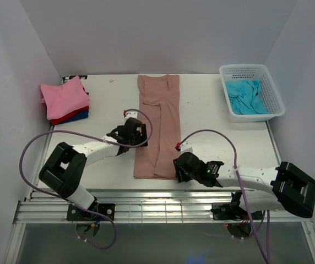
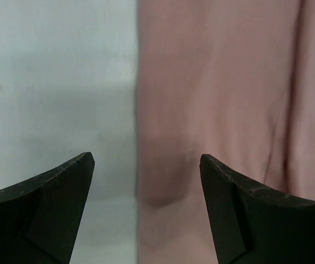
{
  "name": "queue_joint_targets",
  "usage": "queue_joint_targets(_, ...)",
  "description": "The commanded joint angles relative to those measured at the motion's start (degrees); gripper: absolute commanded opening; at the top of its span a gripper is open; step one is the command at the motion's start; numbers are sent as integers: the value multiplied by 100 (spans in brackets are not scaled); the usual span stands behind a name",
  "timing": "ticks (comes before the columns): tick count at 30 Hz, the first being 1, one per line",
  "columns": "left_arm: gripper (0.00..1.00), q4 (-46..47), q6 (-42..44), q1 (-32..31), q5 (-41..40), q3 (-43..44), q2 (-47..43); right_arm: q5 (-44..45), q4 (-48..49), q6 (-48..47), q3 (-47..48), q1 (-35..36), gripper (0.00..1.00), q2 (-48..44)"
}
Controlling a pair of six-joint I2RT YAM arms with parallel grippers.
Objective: Fold and stack the t-shirts
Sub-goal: Grab the bottom of the folded rectangular tshirt with both arms
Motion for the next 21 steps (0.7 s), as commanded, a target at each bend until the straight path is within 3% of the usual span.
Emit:
queue_joint_targets(1,88,-694,-817,-236,16,-387,-601,64,322,242,-23,139,47,-98)
queue_joint_targets(5,88,-1072,-1213,-613,-177,-871,-997,152,323,286,12,280,47,-45)
queue_joint_targets(21,83,-2066,-2804,-1458,288,-2128,-2552,635,59,514,425,807,45,605)
